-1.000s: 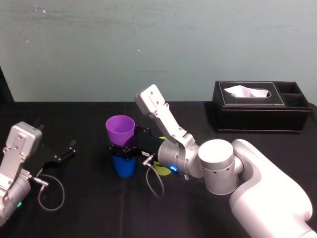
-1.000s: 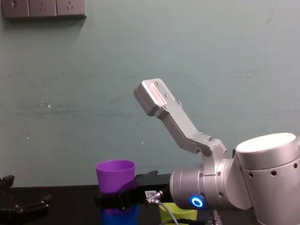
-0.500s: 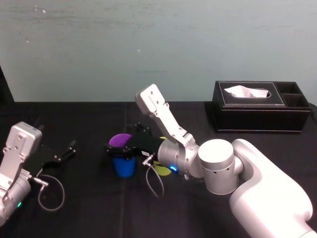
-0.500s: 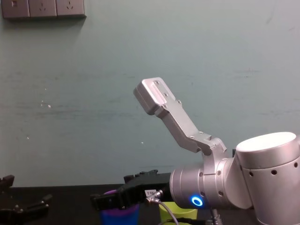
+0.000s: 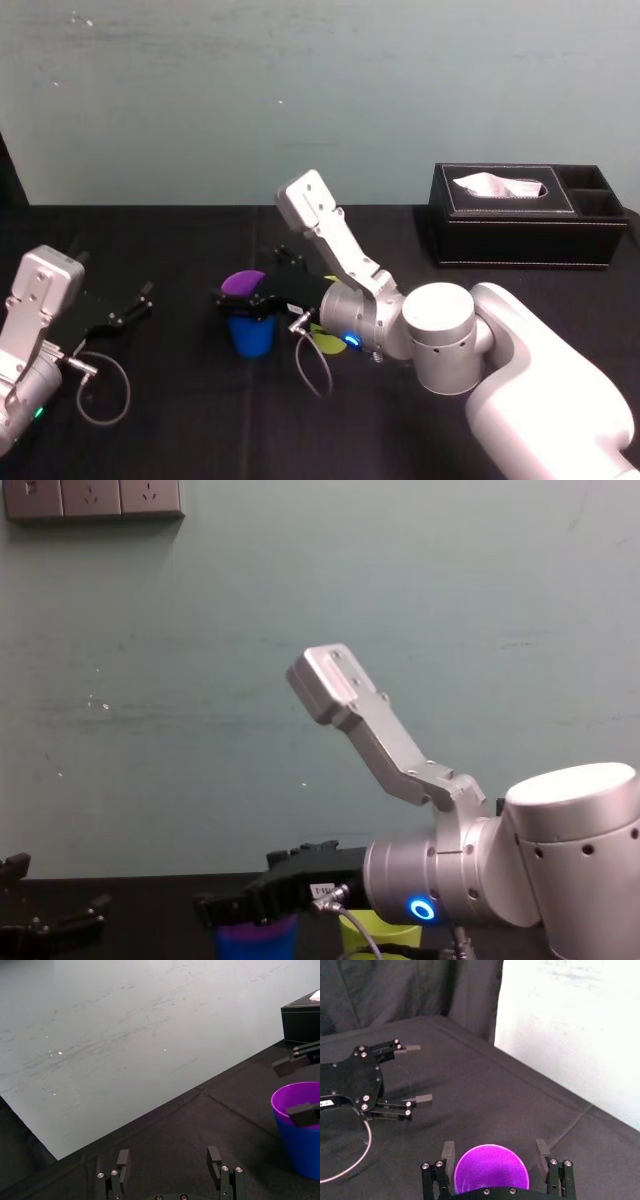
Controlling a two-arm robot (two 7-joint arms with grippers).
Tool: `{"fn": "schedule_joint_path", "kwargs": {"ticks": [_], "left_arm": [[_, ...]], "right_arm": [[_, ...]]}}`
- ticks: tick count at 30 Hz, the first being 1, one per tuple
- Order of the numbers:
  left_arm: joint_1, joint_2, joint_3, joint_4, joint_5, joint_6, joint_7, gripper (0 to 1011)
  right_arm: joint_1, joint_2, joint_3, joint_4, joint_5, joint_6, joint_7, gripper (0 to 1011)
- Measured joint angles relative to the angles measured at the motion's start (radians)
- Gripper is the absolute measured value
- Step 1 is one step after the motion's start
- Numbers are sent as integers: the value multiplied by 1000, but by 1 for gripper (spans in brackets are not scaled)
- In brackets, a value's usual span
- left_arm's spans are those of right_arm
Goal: Stack the three plastic cups sequentially using one hand.
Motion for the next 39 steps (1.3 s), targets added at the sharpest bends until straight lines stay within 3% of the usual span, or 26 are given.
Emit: {"fn": "schedule_joint_path", "kwargs": {"ticks": [12,18,23,27,34,39], "left_arm": [[0,0,0,0,0,0,0,1000],[0,0,0,0,0,0,0,1000],[0,0,0,0,0,0,0,1000],[0,0,0,0,0,0,0,1000],[0,0,0,0,0,0,0,1000],[0,0,0,0,0,0,0,1000]], "right_arm": [[-71,12,67,-74,23,-121,-58,1002],[-117,36,90,-148,28,-136,-71,1002],[-181,74,112,-249,28,-128,-94,1002],[-232,102,134,-326,29,-88,-112,1002],[-326,151,176,-465,50,78,-138,1002],[-378,178,191,-525,51,155,-151,1002]]}}
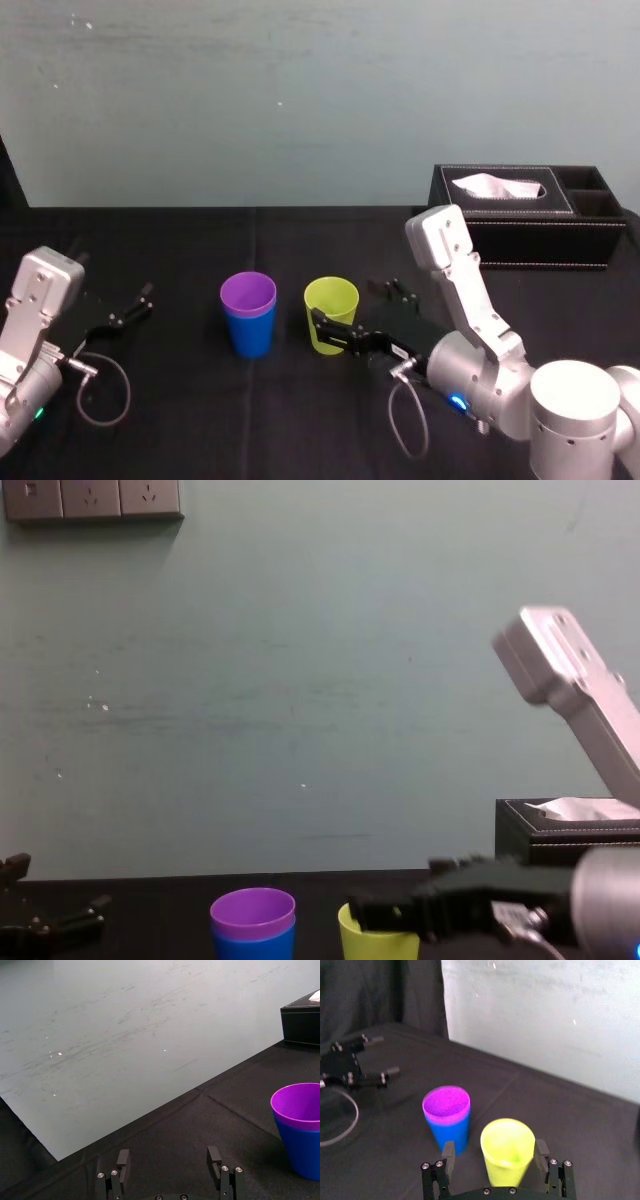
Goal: Stack the three plastic cups sequentially using one hand.
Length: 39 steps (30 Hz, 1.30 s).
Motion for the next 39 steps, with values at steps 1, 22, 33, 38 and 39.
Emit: {"fn": "schedule_joint_path", "kwargs": {"ticks": [1,22,33,38,39], "left_arm": [[0,0,0,0,0,0,0,1000],[0,0,0,0,0,0,0,1000],[0,0,0,0,0,0,0,1000],[0,0,0,0,0,0,0,1000],[0,0,0,0,0,0,0,1000]], "right_arm": [[-9,3,3,-8,0,11,-2,1002],[-50,-44,17,57,-64,74,-43,1002],[0,-89,23,152,-68,63,-16,1002],[15,-102,24,179,-70,52,-12,1002],[20,-105,24,189,-71,46,-12,1002]]}}
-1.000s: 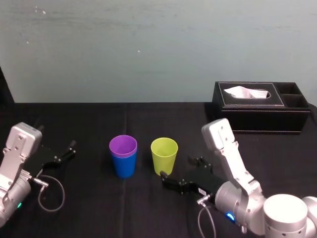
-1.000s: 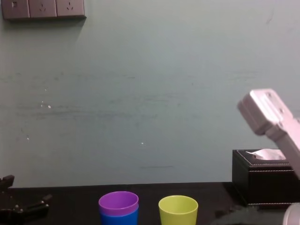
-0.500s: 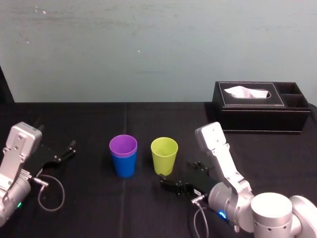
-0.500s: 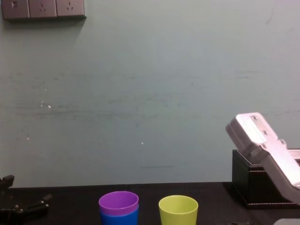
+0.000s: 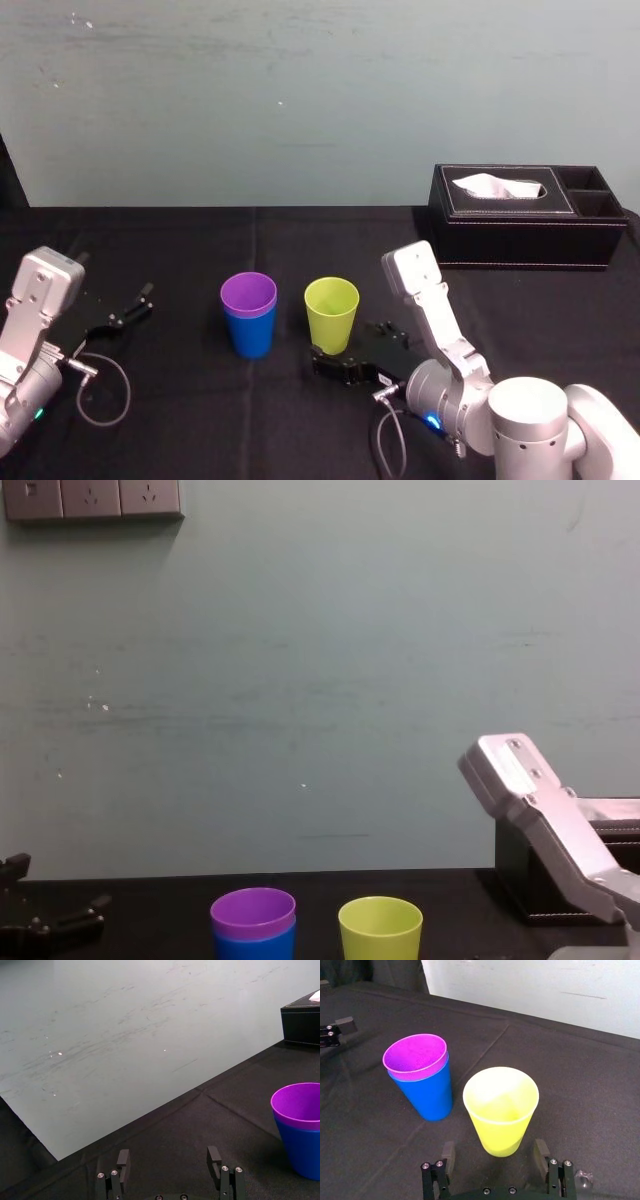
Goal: Stack the three plastic cups sequentially using one hand.
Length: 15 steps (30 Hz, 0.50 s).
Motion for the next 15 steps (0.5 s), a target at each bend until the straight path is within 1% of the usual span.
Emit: {"fn": "schedule_joint_path", "kwargs": {"ticks": [15], "left_arm": [[0,0,0,0,0,0,0,1000]], "right_arm": [[36,-24,2,77,-10,-57,0,1002]]}}
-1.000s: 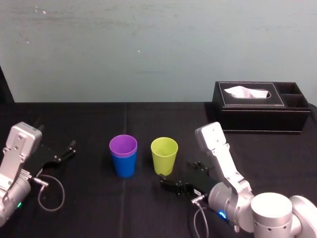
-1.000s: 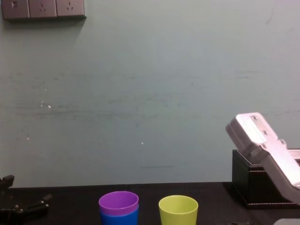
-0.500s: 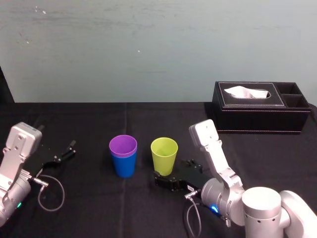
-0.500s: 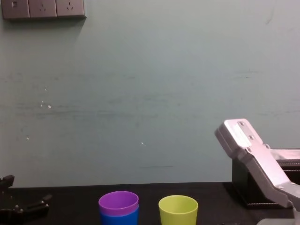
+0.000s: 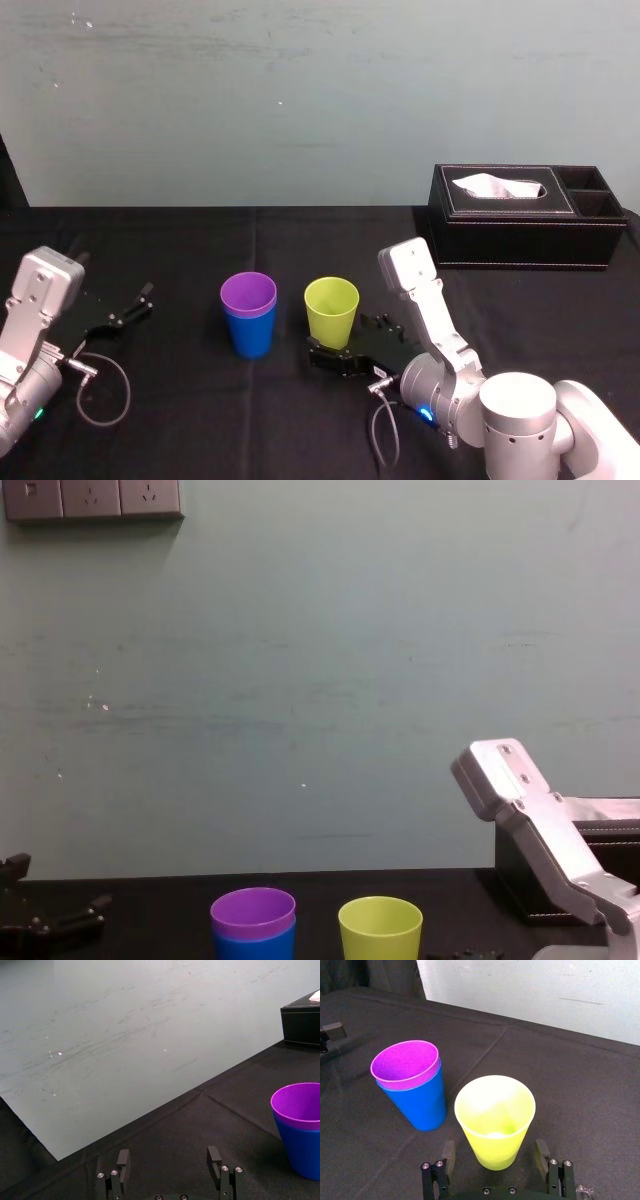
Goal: Stack the three plastic cups sequentially using one hand.
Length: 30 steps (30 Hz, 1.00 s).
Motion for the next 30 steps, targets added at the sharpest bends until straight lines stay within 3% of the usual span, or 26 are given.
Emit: {"fn": "schedule_joint_path", "kwargs": {"ticks": [30], "left_arm": [[0,0,0,0,0,0,0,1000]], "right_arm": [[32,-28,-3,55,-29,-23,-19,1002]]}}
